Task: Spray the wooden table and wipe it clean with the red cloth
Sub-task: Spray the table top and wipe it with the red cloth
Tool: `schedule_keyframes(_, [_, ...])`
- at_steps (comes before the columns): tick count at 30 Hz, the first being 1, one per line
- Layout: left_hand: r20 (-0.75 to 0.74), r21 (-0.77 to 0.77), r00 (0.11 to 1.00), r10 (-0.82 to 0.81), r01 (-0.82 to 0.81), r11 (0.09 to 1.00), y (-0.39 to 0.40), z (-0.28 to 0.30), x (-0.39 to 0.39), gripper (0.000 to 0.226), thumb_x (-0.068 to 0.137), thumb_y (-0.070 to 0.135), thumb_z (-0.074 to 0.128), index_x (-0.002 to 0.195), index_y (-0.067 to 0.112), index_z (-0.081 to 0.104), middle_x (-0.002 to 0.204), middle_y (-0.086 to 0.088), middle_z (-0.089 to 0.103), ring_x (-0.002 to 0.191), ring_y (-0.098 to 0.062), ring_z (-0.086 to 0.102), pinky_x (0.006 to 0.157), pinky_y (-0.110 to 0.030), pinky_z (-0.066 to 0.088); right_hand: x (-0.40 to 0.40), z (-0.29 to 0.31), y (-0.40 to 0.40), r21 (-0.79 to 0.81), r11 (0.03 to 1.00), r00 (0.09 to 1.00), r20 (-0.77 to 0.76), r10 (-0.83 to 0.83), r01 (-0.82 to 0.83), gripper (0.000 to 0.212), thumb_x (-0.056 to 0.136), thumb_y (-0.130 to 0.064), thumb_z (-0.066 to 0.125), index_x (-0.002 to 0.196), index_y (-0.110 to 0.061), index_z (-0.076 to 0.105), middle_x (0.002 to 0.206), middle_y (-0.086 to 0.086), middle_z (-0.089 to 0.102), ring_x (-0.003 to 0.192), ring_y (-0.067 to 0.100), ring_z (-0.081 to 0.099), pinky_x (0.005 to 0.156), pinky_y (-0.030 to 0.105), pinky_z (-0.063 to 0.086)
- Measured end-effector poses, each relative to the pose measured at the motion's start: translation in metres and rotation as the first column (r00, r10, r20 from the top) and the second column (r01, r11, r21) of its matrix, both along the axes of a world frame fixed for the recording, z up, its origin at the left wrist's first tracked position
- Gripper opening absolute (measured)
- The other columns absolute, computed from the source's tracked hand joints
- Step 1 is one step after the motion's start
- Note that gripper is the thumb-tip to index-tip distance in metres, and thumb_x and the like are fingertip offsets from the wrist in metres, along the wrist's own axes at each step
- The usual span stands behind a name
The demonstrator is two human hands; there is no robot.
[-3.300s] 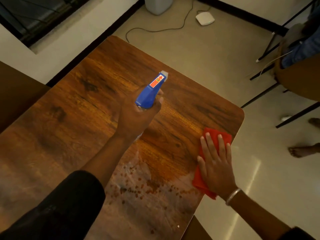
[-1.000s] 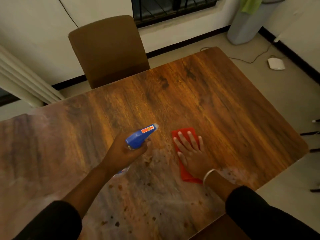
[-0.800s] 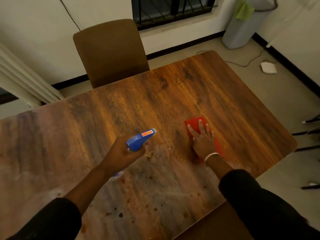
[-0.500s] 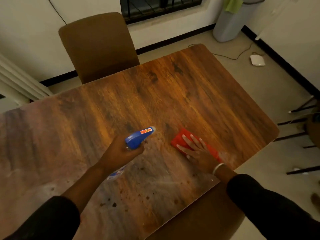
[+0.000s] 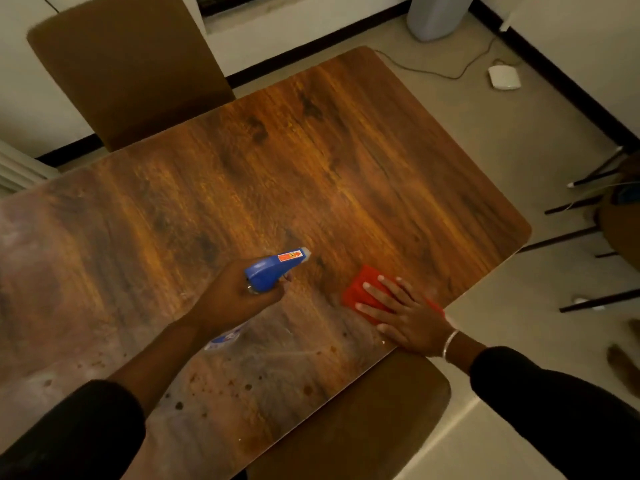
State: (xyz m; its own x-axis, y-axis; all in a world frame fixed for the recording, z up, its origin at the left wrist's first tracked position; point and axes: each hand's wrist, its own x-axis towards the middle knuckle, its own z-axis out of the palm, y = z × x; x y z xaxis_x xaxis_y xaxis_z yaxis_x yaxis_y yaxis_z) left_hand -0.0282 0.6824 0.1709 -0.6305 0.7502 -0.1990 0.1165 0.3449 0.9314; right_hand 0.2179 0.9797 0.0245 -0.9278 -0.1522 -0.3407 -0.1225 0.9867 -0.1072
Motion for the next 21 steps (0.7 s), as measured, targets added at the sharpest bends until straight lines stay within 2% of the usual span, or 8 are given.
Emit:
schedule_keyframes(3, [0.030,0.000,0.999,0.030,-0.030,1.000,0.013,0.005,-0.001,0.029,0.082,0.018,0.075,0.093,0.044,0.071,0.085,0.017,0.075,0.078,0.001,0.071,0.067,-0.006,0.050,0.019,0.002,0.043,0.041,0.995,0.996,-0.010,0.087,-0.086,0.058,0.112,-0.051,0.024,0.168,-0.038,0.019,0.179,0.001,0.007,0.165,0.033,0.006,0.129,0.062,0.016])
schedule_keyframes(6, [0.028,0.018,0.999,0.044,-0.044,0.999,0.018,0.009,0.000,0.040,0.083,0.011,0.074,0.091,0.050,0.070,0.084,0.022,0.074,0.079,0.004,0.071,0.066,-0.002,0.048,-0.001,0.009,0.062,0.050,0.993,0.994,-0.008,-0.111,0.111,0.059,0.111,-0.053,0.022,0.168,-0.037,0.021,0.179,0.003,0.009,0.165,0.034,0.008,0.126,0.067,0.019])
schedule_keyframes(10, [0.023,-0.001,0.997,0.067,-0.067,0.998,0.016,0.014,0.007,0.041,0.084,0.010,0.074,0.090,0.050,0.070,0.085,0.018,0.075,0.082,-0.001,0.072,0.069,-0.005,0.049,-0.033,0.006,0.031,0.020,0.943,0.942,-0.055,-0.331,0.332,0.061,0.111,-0.053,0.012,0.169,-0.037,0.005,0.179,0.003,-0.001,0.165,0.034,-0.003,0.128,0.065,0.014])
schedule_keyframes(12, [0.045,0.001,0.996,0.082,-0.082,0.997,0.009,0.015,0.011,0.035,0.084,0.011,0.074,0.093,0.045,0.071,0.086,0.013,0.076,0.082,-0.004,0.072,0.070,-0.008,0.051,-0.023,-0.003,0.024,0.023,0.974,0.974,-0.040,-0.223,0.224,0.061,0.112,-0.051,0.013,0.170,-0.033,0.008,0.179,0.004,-0.002,0.165,0.037,-0.003,0.130,0.065,0.011])
schedule_keyframes(14, [0.053,-0.005,0.994,0.099,-0.099,0.995,-0.001,0.015,0.010,0.030,0.085,0.012,0.073,0.094,0.040,0.071,0.085,0.009,0.075,0.080,-0.006,0.072,0.070,-0.012,0.053,-0.004,-0.009,0.031,0.010,1.000,1.000,-0.027,-0.005,0.005,0.059,0.113,-0.049,0.018,0.170,-0.032,0.015,0.179,0.004,0.003,0.165,0.037,0.002,0.131,0.063,0.010])
schedule_keyframes(16, [0.055,-0.013,0.992,0.115,-0.115,0.993,-0.009,0.016,0.007,0.022,0.086,0.014,0.073,0.095,0.034,0.072,0.084,0.006,0.076,0.079,-0.008,0.073,0.070,-0.014,0.054,0.007,-0.008,0.042,0.001,0.998,0.997,-0.039,0.061,-0.061,0.058,0.113,-0.048,0.022,0.169,-0.033,0.021,0.179,0.004,0.009,0.165,0.036,0.008,0.129,0.064,0.015])
schedule_keyframes(19, [0.044,-0.014,0.988,0.147,-0.146,0.989,-0.022,0.013,0.005,0.017,0.085,0.013,0.074,0.095,0.027,0.074,0.084,0.002,0.076,0.078,-0.007,0.072,0.069,-0.015,0.053,-0.008,0.003,0.045,-0.015,0.984,0.984,-0.015,-0.178,0.178,0.060,0.111,-0.051,0.019,0.169,-0.034,0.016,0.179,0.004,0.006,0.165,0.035,0.005,0.127,0.067,0.019])
schedule_keyframes(21, [0.030,-0.028,0.988,0.155,-0.154,0.988,-0.029,0.012,0.008,0.018,0.084,0.015,0.073,0.094,0.030,0.074,0.084,-0.002,0.075,0.074,-0.007,0.070,0.066,-0.016,0.052,-0.034,0.008,0.030,-0.043,0.924,0.924,-0.033,-0.381,0.380,0.059,0.112,-0.051,0.015,0.169,-0.038,0.007,0.179,0.002,-0.002,0.165,0.033,-0.005,0.130,0.066,0.012])
